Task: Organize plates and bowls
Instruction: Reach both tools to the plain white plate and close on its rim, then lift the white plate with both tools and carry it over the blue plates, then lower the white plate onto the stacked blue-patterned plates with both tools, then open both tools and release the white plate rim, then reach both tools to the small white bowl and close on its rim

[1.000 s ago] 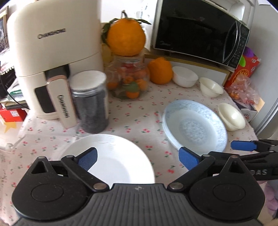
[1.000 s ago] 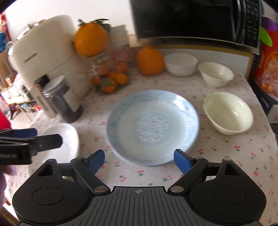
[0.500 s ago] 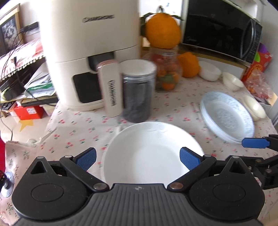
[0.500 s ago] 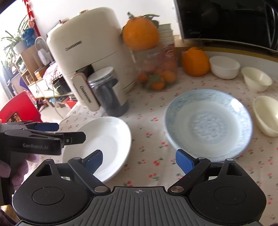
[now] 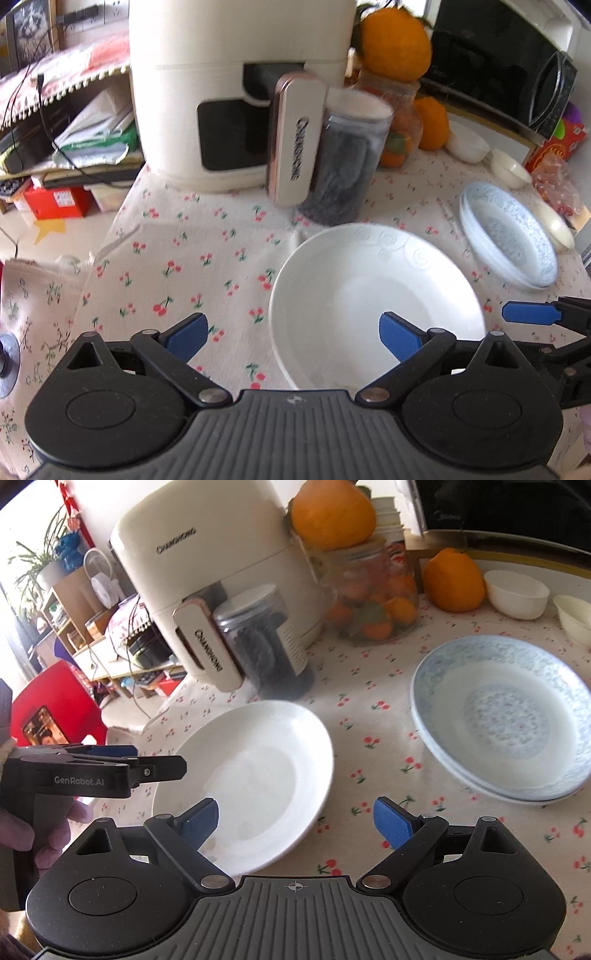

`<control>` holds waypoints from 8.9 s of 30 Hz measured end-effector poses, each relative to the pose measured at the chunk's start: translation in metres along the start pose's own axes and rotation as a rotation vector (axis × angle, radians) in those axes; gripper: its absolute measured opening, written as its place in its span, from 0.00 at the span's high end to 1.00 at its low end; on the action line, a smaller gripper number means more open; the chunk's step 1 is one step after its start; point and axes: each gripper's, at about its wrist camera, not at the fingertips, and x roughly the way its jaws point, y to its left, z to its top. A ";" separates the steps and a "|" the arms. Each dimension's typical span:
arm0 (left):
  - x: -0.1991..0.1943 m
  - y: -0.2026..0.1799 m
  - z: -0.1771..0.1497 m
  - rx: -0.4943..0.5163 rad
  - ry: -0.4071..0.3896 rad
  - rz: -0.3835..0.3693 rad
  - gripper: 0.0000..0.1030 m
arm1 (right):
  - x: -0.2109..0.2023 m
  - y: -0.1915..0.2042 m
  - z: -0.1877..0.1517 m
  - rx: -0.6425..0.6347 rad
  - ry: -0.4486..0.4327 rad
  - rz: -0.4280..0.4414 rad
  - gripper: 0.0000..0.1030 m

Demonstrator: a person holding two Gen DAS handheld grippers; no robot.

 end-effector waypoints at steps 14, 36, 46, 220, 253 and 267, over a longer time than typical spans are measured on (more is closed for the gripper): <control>0.008 0.031 -0.003 -0.210 0.098 -0.078 0.31 | 0.021 0.009 -0.005 -0.007 0.026 0.000 0.10; 0.016 0.032 -0.005 -0.218 0.153 -0.132 0.75 | 0.033 0.018 -0.012 -0.021 -0.014 -0.008 0.26; 0.017 0.025 -0.005 -0.175 0.156 -0.125 0.82 | 0.029 -0.006 -0.004 0.071 0.006 -0.047 0.80; 0.070 -0.204 0.042 0.118 -0.051 -0.025 0.29 | -0.063 -0.149 0.044 0.071 -0.058 -0.392 0.33; 0.080 -0.216 0.129 -0.159 -0.111 0.014 0.01 | -0.099 -0.200 0.118 0.139 -0.217 -0.453 0.06; 0.133 -0.204 0.165 -0.366 -0.091 -0.043 0.01 | -0.071 -0.244 0.169 0.115 -0.240 -0.471 0.05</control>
